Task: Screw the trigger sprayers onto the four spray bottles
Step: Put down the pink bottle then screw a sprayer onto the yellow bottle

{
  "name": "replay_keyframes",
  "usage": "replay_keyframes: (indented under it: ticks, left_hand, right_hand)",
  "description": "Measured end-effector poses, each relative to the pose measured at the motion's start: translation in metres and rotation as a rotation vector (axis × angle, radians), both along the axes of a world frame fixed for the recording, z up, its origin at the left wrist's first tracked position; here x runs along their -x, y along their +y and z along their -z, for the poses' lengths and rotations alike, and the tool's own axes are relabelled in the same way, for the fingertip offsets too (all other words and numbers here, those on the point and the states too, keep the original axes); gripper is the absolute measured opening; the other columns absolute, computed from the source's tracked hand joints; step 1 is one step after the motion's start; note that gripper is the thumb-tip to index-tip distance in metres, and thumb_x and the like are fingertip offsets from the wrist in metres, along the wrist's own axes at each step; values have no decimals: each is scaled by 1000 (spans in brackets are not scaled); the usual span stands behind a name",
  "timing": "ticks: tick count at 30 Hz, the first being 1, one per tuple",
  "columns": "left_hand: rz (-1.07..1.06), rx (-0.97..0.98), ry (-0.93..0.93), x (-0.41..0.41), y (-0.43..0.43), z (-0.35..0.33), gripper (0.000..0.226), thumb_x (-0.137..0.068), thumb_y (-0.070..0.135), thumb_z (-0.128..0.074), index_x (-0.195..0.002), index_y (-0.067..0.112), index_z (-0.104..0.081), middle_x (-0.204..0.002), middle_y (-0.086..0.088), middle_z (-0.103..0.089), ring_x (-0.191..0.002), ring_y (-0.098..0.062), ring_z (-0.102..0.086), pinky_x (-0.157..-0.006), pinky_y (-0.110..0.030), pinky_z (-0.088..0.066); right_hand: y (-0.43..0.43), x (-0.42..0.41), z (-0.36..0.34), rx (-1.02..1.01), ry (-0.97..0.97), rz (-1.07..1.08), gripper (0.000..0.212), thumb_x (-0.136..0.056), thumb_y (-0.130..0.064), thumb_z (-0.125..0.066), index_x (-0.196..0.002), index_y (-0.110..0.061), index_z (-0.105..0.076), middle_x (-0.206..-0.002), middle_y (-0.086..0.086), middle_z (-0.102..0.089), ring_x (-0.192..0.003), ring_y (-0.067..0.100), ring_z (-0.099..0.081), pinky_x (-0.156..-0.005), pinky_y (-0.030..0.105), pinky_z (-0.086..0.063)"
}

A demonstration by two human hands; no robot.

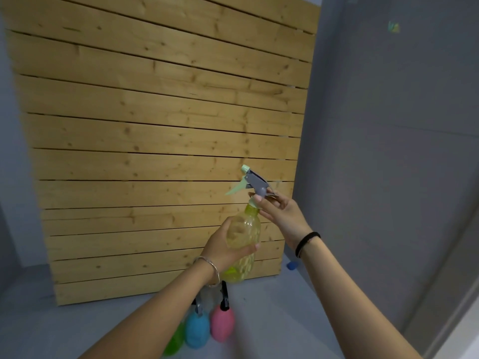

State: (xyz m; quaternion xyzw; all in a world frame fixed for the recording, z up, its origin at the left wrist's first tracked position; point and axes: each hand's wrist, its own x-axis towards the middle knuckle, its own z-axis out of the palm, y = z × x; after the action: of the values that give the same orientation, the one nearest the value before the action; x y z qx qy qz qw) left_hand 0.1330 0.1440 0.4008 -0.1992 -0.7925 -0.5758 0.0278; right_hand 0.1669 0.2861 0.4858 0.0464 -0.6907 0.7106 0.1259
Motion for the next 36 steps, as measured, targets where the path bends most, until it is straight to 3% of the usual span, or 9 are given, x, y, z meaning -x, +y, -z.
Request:
replay_keyframes:
  ticks: [5,8,13,17,23,27,30,36]
  left_hand:
    - [-2,-36,37,-2,1,-8,56,-49,63,-76,-95,66,-45,-101,25,-63,-97,8,-57,-77,-15,-46]
    - [14,-55,52,-4,3,-9,56,-50,61,-77,-95,69,-44,-98,29,-63,-93,16,-56,-73,-6,-43]
    - [76,-77,36,-3,10,-7,58,-54,57,-80,-104,51,-51,-101,20,-66,-94,4,-62,-86,-25,-52]
    - [75,-148,19,-3,16,-13,53,-54,53,-80,-100,48,-55,-100,15,-68,-94,-2,-65,-85,-27,-53]
    - [95,-166,-10,-6,17,-19,43,-60,51,-78,-97,49,-57,-97,16,-69,-90,4,-64,-77,-18,-49]
    - [127,-190,-54,-8,19,-23,39,-60,49,-78,-93,54,-58,-92,22,-70,-87,4,-66,-70,-15,-51]
    - [189,-168,-82,-8,15,-24,41,-59,51,-78,-96,50,-60,-94,23,-70,-88,3,-67,-68,-12,-51]
    - [110,-166,-2,-4,14,-27,47,-56,51,-78,-97,50,-54,-94,26,-67,-88,9,-63,-68,-5,-47]
  right_hand:
    - [3,1,0,-19,48,-7,30,-86,-20,-64,-113,-8,-65,-111,6,-70,-106,15,-65,-94,25,-50]
    - [8,2,4,10,69,-9,24,-85,-21,-64,-107,-11,-67,-103,1,-73,-99,10,-68,-87,18,-52]
    - [10,4,10,-17,70,-44,24,-80,-32,-65,-99,-17,-69,-88,-7,-76,-89,4,-68,-74,13,-52]
    - [11,8,9,27,95,-43,27,-85,-28,-63,-105,-9,-68,-91,-4,-75,-91,8,-69,-82,18,-54]
    - [11,11,5,31,134,-14,9,-83,-21,-66,-90,-16,-69,-83,-9,-76,-84,1,-68,-70,11,-51]
    - [15,13,5,115,97,-102,26,-80,-23,-66,-103,-9,-67,-99,0,-75,-94,9,-69,-75,16,-53]
    - [30,11,2,89,47,-235,29,-80,-27,-63,-99,-6,-67,-107,5,-73,-101,13,-67,-84,21,-54]
    - [23,15,2,57,78,-102,26,-75,-28,-70,-96,-13,-70,-91,-2,-76,-91,10,-70,-75,16,-53]
